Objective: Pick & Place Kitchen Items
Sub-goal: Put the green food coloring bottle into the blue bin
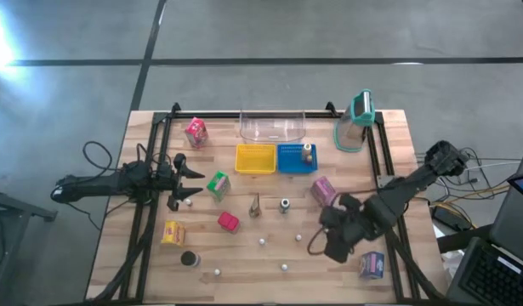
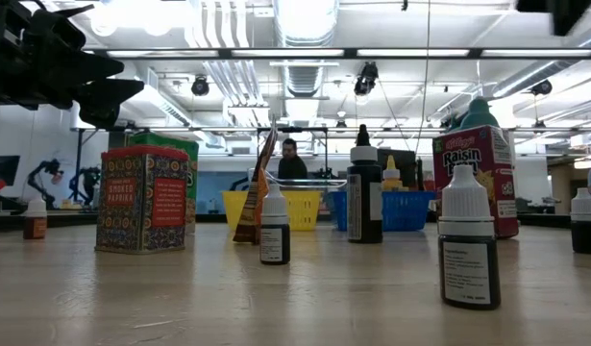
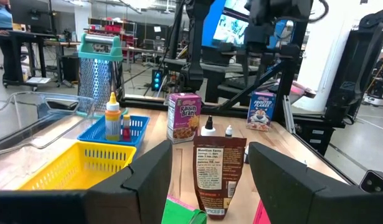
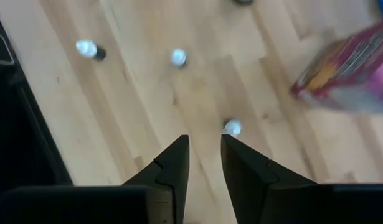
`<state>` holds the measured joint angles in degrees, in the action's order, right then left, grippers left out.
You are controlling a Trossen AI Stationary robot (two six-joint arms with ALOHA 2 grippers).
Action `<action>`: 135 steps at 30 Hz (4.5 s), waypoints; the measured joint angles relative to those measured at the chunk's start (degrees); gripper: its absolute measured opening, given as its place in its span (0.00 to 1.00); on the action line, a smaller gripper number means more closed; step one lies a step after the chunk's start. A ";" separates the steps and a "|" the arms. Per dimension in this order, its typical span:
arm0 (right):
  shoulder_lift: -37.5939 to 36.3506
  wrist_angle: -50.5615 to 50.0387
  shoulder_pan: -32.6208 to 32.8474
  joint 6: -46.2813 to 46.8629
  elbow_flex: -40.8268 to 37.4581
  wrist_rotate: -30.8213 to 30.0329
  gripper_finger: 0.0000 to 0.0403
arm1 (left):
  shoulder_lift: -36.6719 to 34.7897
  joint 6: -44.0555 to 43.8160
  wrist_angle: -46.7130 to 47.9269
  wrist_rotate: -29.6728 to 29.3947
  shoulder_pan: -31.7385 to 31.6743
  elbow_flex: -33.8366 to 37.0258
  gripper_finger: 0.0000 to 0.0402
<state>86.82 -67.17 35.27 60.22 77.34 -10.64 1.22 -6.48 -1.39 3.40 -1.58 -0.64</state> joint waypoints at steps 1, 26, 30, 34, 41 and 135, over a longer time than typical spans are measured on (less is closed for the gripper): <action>0.44 -0.04 0.57 1.80 -0.33 0.00 0.21 | 0.01 0.00 -0.02 -0.02 0.00 -0.02 0.54; 1.43 11.77 -4.81 11.36 -15.04 6.83 0.29 | 0.01 -1.70 -0.09 0.00 0.00 -0.02 0.54; 1.43 12.34 -5.30 11.40 -17.36 7.46 0.26 | 0.01 -1.69 -0.09 0.00 -0.01 0.00 0.54; 1.43 13.87 -5.53 11.67 -19.28 8.06 0.26 | -0.01 -1.70 -0.09 -0.02 -0.02 0.00 0.54; 1.43 16.27 -5.73 11.64 -20.59 8.07 0.33 | 0.01 -1.70 -0.09 -0.02 0.00 -0.02 0.54; 6.52 1.05 -28.45 -24.37 1.77 4.60 0.15 | 0.00 -1.70 0.09 -0.02 0.00 0.00 0.54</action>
<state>93.34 -66.12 6.82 35.85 79.11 -6.04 1.22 -8.19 -1.30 3.38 -1.58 -0.64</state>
